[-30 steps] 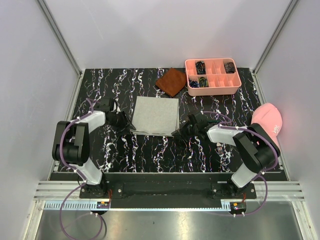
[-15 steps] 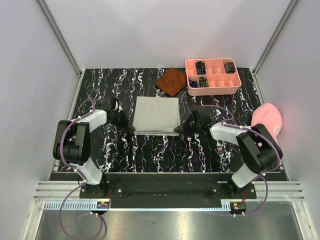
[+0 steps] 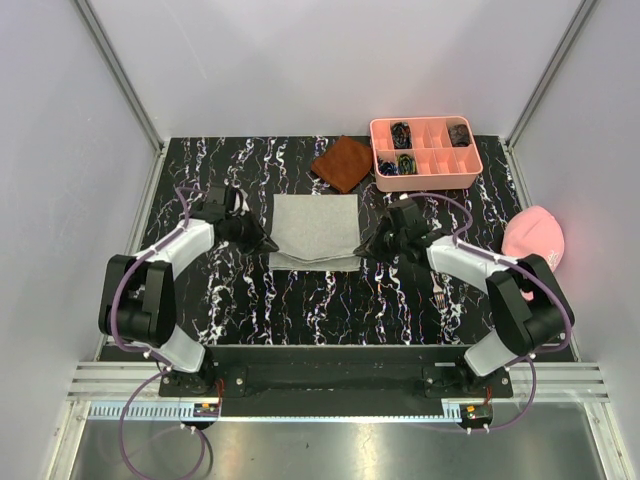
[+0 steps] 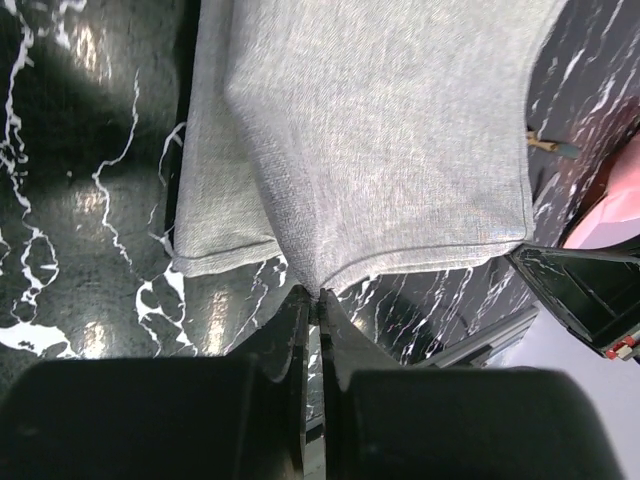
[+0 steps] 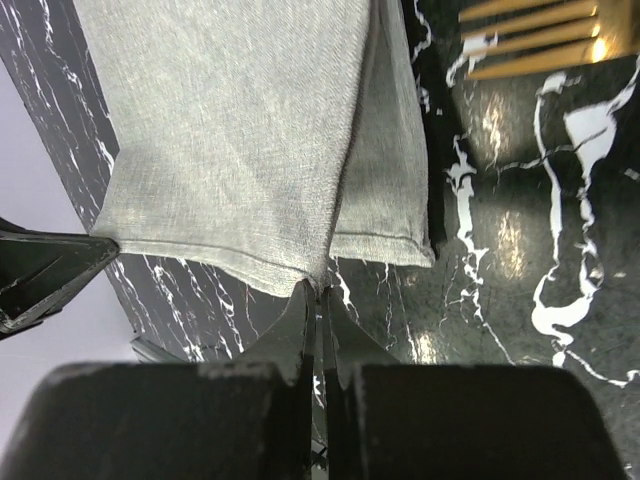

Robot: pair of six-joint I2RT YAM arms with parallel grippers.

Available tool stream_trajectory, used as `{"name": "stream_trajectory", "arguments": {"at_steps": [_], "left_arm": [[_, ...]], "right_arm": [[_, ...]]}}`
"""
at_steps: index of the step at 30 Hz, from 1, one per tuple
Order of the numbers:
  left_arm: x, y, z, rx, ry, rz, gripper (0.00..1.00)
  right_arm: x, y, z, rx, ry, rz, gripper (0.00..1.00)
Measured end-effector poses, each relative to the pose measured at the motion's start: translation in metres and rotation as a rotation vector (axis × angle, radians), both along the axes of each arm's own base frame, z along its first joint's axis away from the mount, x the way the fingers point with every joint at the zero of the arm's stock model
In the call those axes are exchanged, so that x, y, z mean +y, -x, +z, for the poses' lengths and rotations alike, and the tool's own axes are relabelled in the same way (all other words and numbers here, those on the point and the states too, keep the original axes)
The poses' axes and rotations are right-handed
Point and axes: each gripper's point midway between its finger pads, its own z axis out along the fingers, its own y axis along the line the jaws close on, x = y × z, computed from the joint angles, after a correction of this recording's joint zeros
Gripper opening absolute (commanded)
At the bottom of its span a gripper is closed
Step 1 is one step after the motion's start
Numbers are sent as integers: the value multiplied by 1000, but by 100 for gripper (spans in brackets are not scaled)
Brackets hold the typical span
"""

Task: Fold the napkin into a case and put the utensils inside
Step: Smooth out the square-folded napkin at the center of the board.

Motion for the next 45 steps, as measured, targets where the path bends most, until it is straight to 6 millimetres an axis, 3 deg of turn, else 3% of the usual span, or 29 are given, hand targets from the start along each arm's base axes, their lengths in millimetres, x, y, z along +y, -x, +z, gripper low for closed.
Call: {"name": "stream_trajectory", "arguments": {"at_steps": [6,14,20,24,28,31,34,37,41,42,45], "left_arm": [[0,-2,-1,-8,2,2,4],[3,6,-27,59,-22,7,4],[6,9,-38,83,-41,14,6],[10,14,-44,102,-51,22,13],[12,15,-48,111,-63,25,35],[19,18,-48,116,-88,30,44],[25,20,-36,96,-104,36,43],[25,11,-14,42,-96,41,29],[16,-7,3,-6,-57,34,21],[13,-12,4,-8,-46,29,20],[5,-19,-7,11,-37,8,20]], "right_arm": [[-8,-8,3,-23,23,11,0],[-8,-3,-28,47,54,38,0],[-5,-2,-36,62,48,49,0],[-3,-2,-39,67,37,60,0],[-2,0,-42,76,37,67,36],[-3,1,-42,69,45,88,49],[-6,5,-41,64,77,127,61],[-6,1,-29,36,105,173,62],[7,-18,0,-52,88,236,56],[11,-24,7,-71,75,251,49],[24,-36,11,-91,48,289,45]]}}
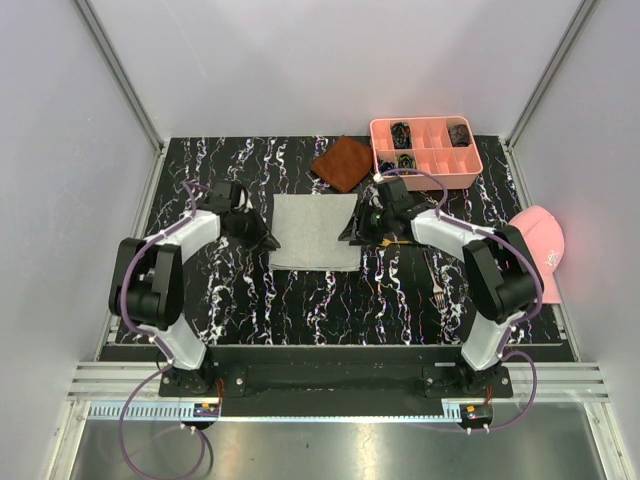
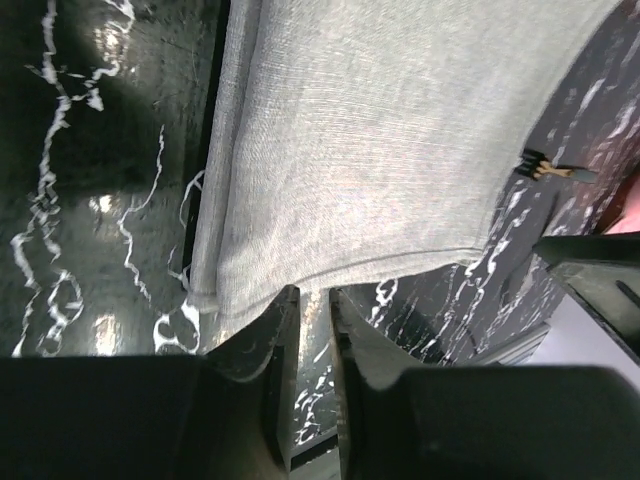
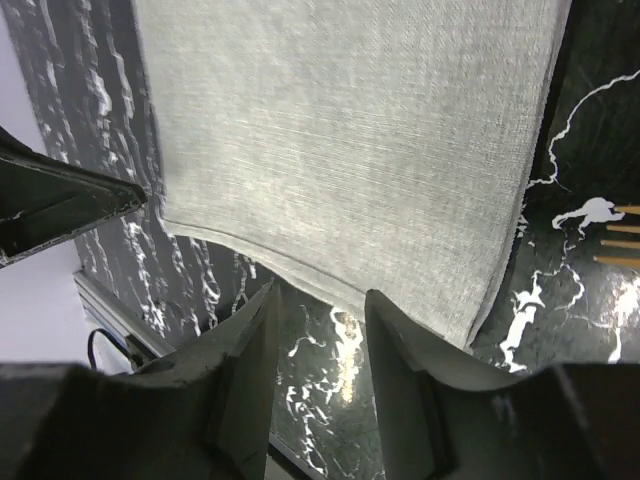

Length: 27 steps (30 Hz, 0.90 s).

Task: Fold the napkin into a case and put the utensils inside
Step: Smooth out the square-folded napkin at the center of the board.

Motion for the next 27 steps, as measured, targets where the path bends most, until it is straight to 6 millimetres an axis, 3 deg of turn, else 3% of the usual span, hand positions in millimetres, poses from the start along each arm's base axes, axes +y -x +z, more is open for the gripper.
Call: {"name": "stream_trajectory", "arguments": {"at_steps": [4,9,12,17,20,23,27], "left_arm": [[-2,4,-28,75,-20,-11,17],[5,21,-61,168,-41,10,16],[6,28,-60,148,-30,25,16],[9,71,-59,150,-12,36,29],[12,91,-49,147,-10,35,36],[12,80,-31,113,7,38,29],[10,23,1,36,41,51,18]], "right_arm": [[5,3,-30,58,-4,25,43],[-1,27,-66,153,8,44,42],[0,31,-65,139,-3,66,43],[-9,49,-60,133,44,109,53],[-9,48,-43,102,72,133,57],[6,34,-22,48,45,150,59],[64,24,3,-8,-45,239,54]]}}
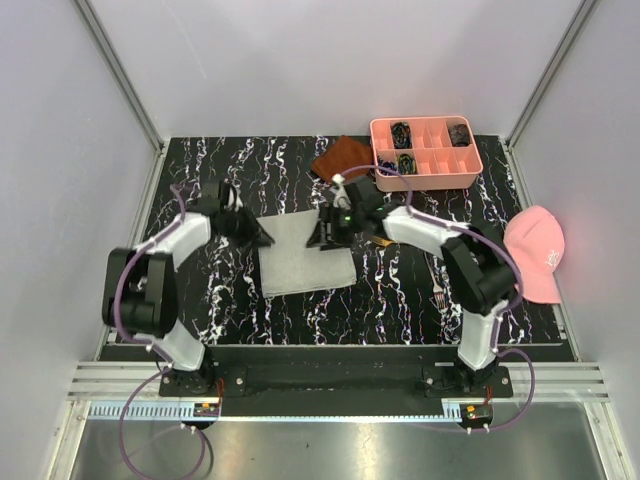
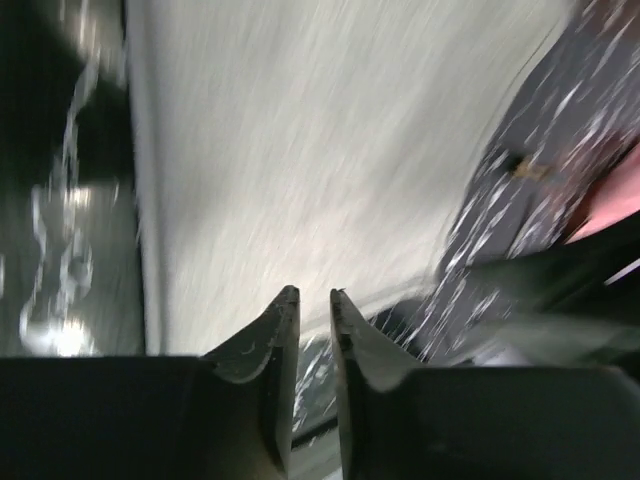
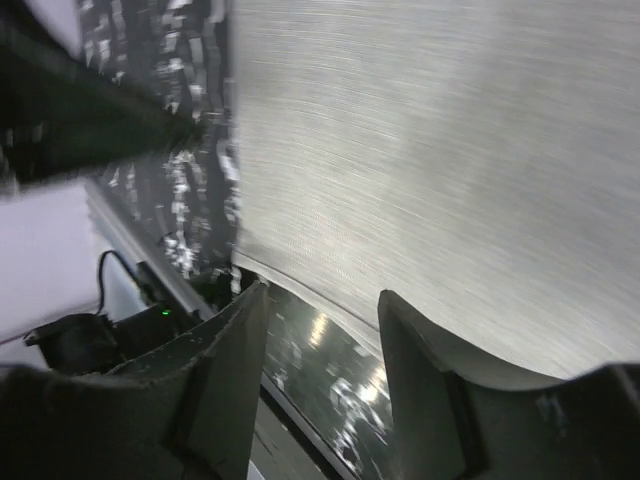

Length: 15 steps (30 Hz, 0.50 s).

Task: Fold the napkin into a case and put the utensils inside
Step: Smooth out the square-folded napkin at the center of the board.

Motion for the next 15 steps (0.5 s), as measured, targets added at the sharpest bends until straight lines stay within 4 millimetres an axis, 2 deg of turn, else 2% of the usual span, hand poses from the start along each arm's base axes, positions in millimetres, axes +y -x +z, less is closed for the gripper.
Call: {"name": "stream_trajectory", "arguments": {"at_steps": [1,2,5,7,9,15], "left_arm": [[0,-22,7,-29,7,7,17],[2,-36,7,-45,10,14,15],[11,-65,1,-50,5,40,14],[19,-69,-12,-21,-2,59,14],[26,-68,-26,20,-11,74,13],[39,-63,-60,117,-23,103,12]], "right_arm": [[19,2,2,-1,-29,32,52],[37,5,2,1,-53,64,49],[75,22,-9,44,-88,142,42],[95,35,-22,81,-96,184,35],[106,45,-33,113,-100,205,31],[121,57,-55,181,-100,219,25]]}}
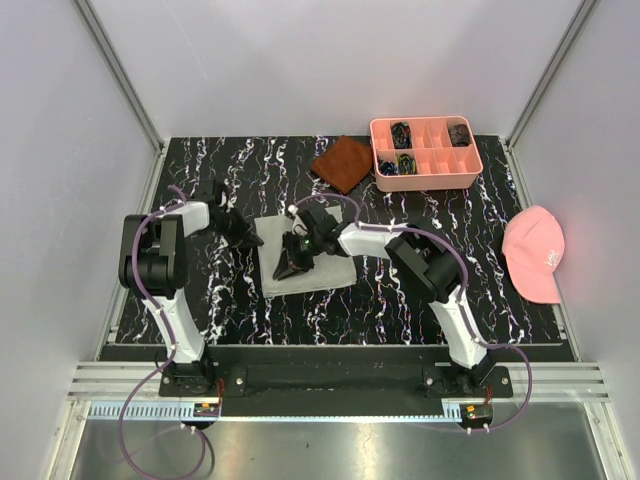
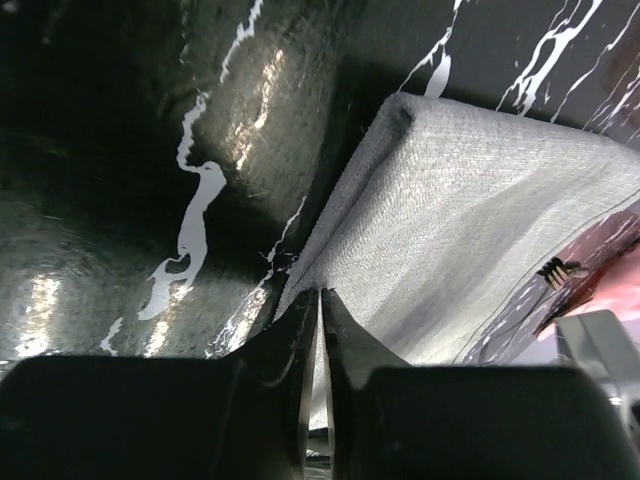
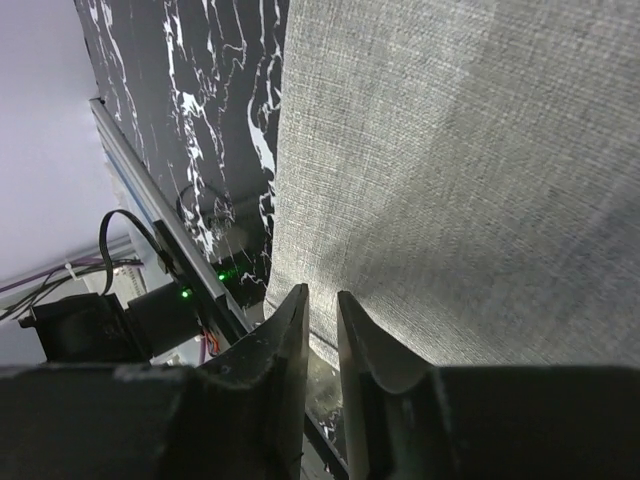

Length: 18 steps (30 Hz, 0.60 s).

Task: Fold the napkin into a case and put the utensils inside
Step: Smooth out the square-folded napkin at the center of the board.

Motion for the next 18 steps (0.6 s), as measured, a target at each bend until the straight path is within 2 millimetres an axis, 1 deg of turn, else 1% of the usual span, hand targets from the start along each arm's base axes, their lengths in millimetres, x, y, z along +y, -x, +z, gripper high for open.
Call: {"name": "stream_trajectory", "arguments": {"at_steps": [6,9,13,14,15,16,17,18], "left_arm": [[2,-1,1,-3,1,1,14],[2,-2,2,-4,-3,0,15],[3,-2,4,-9,-10,-8,23],[3,-1,6,-13,-13,-10,27],[4,0,10,-17,-16,-11,28],[4,1,17,-29,-18,-14,29],[4,1,26,-55,-19,-17,29],[3,7,42,-94,-21,-23,29]], "right_arm": [[20,6,4,-10,-26,24,24],[30,13,1,-11,-36,42,24],[32,22,-8,8,-18,56,26],[31,22,-8,7,-15,58,27],[30,21,-8,2,-13,58,28],[28,19,-9,-1,-7,57,34],[25,16,-10,-3,-2,53,35],[20,11,-9,-3,4,43,37]]}}
